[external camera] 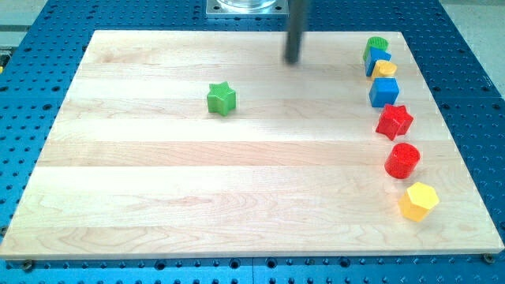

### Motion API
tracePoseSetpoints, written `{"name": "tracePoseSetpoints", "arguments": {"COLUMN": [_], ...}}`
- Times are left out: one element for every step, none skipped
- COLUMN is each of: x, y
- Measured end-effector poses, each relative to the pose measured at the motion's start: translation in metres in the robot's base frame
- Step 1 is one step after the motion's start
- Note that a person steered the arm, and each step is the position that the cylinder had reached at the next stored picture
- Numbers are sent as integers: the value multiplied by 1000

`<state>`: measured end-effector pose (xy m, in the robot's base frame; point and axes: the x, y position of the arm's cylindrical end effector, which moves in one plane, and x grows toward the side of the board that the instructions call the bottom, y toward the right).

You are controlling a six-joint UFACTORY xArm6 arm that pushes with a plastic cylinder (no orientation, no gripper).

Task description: Push the green star towards the green circle

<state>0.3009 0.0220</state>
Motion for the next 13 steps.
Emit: {"name": "tracePoseSetpoints", "arguments": {"x": [84,147,99,69,26,-22,-41,42,45,5,-17,3,46], "y": [-17,-114,-108,0,12,29,16,-3,68,116,148,107,64]}}
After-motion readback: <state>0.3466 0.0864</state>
